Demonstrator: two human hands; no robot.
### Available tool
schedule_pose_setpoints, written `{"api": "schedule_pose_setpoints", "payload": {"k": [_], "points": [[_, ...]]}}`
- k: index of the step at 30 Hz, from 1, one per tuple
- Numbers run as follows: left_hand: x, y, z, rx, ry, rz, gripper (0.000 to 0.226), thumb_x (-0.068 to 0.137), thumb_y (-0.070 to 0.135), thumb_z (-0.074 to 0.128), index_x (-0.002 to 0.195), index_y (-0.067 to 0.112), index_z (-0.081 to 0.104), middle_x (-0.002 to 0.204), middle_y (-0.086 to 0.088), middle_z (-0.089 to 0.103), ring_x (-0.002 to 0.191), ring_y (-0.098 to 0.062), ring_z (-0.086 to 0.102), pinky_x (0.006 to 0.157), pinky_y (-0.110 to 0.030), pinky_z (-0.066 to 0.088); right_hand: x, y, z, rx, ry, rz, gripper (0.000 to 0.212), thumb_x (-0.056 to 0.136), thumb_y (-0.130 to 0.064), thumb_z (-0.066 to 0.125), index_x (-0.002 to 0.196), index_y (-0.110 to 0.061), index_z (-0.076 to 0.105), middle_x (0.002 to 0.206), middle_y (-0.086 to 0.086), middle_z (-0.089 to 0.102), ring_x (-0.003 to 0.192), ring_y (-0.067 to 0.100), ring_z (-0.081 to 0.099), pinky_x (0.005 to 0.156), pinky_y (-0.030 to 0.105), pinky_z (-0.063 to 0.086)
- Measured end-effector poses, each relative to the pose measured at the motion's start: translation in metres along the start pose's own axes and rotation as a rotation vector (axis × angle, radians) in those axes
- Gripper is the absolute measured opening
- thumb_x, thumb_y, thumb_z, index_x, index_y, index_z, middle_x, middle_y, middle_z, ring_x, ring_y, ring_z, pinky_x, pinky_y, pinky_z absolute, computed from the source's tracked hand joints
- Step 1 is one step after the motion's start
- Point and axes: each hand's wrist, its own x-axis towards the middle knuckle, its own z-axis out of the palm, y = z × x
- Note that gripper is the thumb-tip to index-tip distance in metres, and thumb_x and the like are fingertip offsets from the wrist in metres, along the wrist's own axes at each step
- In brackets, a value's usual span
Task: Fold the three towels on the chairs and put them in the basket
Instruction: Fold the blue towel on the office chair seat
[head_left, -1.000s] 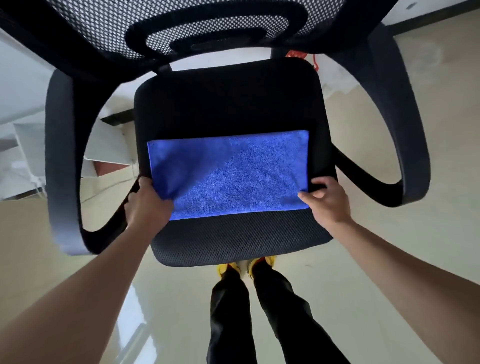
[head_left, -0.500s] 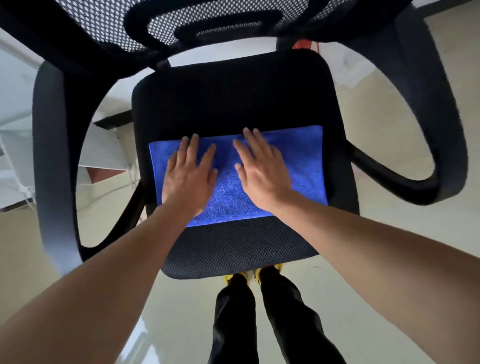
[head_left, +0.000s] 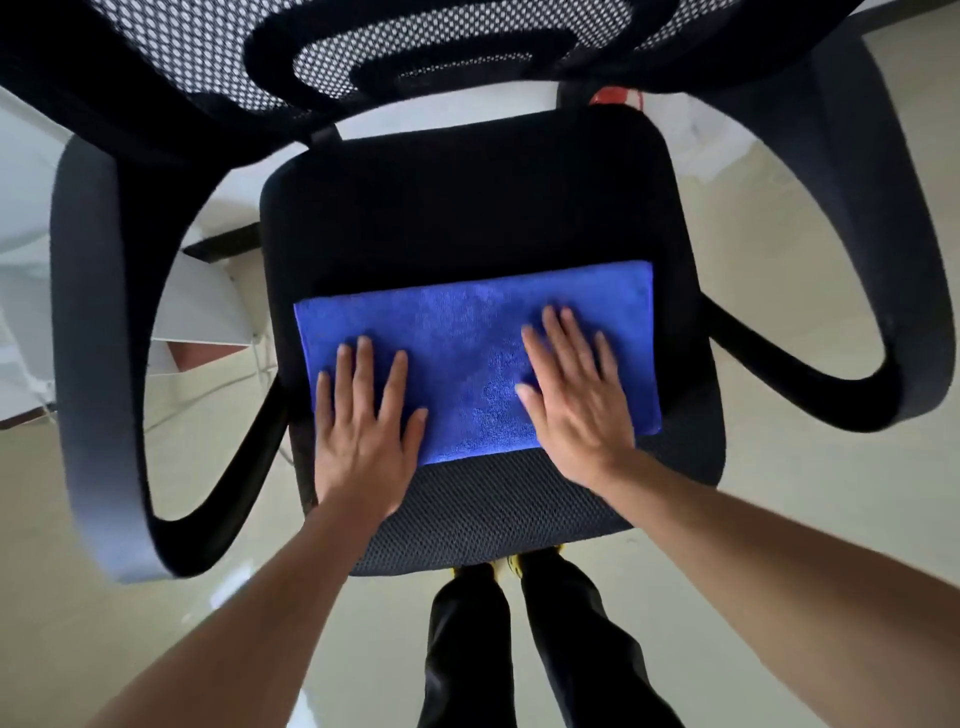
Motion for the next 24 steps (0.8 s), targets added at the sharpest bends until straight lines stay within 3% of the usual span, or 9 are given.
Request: {"api": "schedule_pose_setpoints", "payload": {"k": [5, 8, 10, 12, 15, 17, 19, 22, 24], "points": [[-0.019, -0.019, 0.012, 0.003, 0.016, -0.04, 0.063, 0.095, 0.047, 0.032, 0.148, 0.014, 0.03, 0.156, -0.021, 0.024, 0.145, -0.034, 0.02, 0.117, -0.052, 0.017, -0.028, 0.046, 0.004, -0.082, -0.048, -0.08, 0.055, 0.097, -0.038, 0.038, 0.148, -0.018, 0.036, 0.158, 0.009, 0.026, 0.147, 0.024, 0.023, 0.117, 0.047, 0.02], [-0.02, -0.016, 0.006, -0.05, 0.025, -0.061, 0.062, 0.094, 0.046, 0.035, 0.147, 0.014, 0.035, 0.155, -0.022, 0.025, 0.145, -0.035, 0.022, 0.117, -0.051, 0.02, -0.03, 0.069, -0.008, -0.026, 0.023, -0.017, 0.049, 0.098, -0.033, 0.041, 0.143, -0.014, 0.043, 0.155, 0.011, 0.032, 0.144, 0.026, 0.03, 0.111, 0.046, 0.03], [-0.021, -0.013, 0.001, -0.116, 0.041, -0.142, 0.06, 0.093, 0.045, 0.038, 0.144, 0.014, 0.041, 0.155, -0.022, 0.027, 0.144, -0.037, 0.025, 0.114, -0.051, 0.026, -0.026, 0.08, -0.018, 0.095, 0.122, 0.163, 0.045, 0.096, -0.03, 0.048, 0.135, -0.009, 0.05, 0.145, 0.016, 0.044, 0.133, 0.033, 0.043, 0.1, 0.046, 0.04], [-0.018, -0.01, -0.004, -0.186, 0.035, -0.227, 0.06, 0.092, 0.046, 0.038, 0.142, 0.014, 0.044, 0.155, -0.021, 0.027, 0.143, -0.038, 0.025, 0.112, -0.051, 0.03, -0.014, 0.081, -0.033, 0.325, 0.208, 0.509, 0.041, 0.094, -0.033, 0.055, 0.126, -0.007, 0.056, 0.128, 0.013, 0.056, 0.113, 0.031, 0.055, 0.088, 0.044, 0.048], [-0.015, -0.005, -0.007, -0.24, -0.015, -0.286, 0.061, 0.09, 0.047, 0.04, 0.143, 0.015, 0.043, 0.156, -0.019, 0.024, 0.144, -0.039, 0.023, 0.112, -0.05, 0.028, 0.012, 0.069, -0.047, 0.652, 0.149, 0.942, 0.037, 0.087, -0.046, 0.064, 0.107, -0.014, 0.061, 0.092, -0.002, 0.063, 0.086, 0.02, 0.062, 0.076, 0.031, 0.047], [-0.014, -0.003, -0.009, -0.256, -0.012, -0.278, 0.058, 0.09, 0.042, 0.048, 0.141, 0.014, 0.045, 0.155, -0.02, 0.026, 0.143, -0.04, 0.024, 0.11, -0.052, 0.03, 0.024, 0.065, -0.048, 0.65, 0.039, 0.949, 0.038, 0.08, -0.055, 0.066, 0.084, -0.019, 0.057, 0.068, -0.007, 0.055, 0.065, 0.016, 0.055, 0.059, 0.029, 0.04], [-0.012, -0.005, -0.01, -0.26, 0.01, -0.266, 0.055, 0.09, 0.033, 0.06, 0.139, 0.011, 0.048, 0.153, -0.022, 0.029, 0.141, -0.043, 0.027, 0.108, -0.055, 0.034, 0.032, 0.066, -0.052, 0.645, -0.034, 0.946, 0.045, 0.073, -0.06, 0.07, 0.073, -0.018, 0.052, 0.057, -0.006, 0.048, 0.052, 0.015, 0.047, 0.05, 0.029, 0.031], [-0.012, -0.009, -0.01, -0.241, 0.02, -0.254, 0.056, 0.087, 0.029, 0.067, 0.137, 0.01, 0.05, 0.152, -0.023, 0.032, 0.139, -0.044, 0.029, 0.106, -0.056, 0.036, 0.036, 0.071, -0.058, 0.654, -0.147, 0.943, 0.048, 0.068, -0.057, 0.076, 0.072, -0.017, 0.05, 0.06, -0.004, 0.049, 0.054, 0.017, 0.048, 0.052, 0.029, 0.035], [-0.013, -0.007, -0.009, -0.235, 0.017, -0.246, 0.056, 0.087, 0.029, 0.066, 0.137, 0.01, 0.05, 0.152, -0.023, 0.031, 0.14, -0.044, 0.029, 0.106, -0.056, 0.035, 0.035, 0.069, -0.061, 0.609, -0.229, 0.913, 0.052, 0.067, -0.06, 0.075, 0.081, -0.017, 0.051, 0.074, -0.004, 0.057, 0.068, 0.019, 0.057, 0.061, 0.031, 0.041]]}}
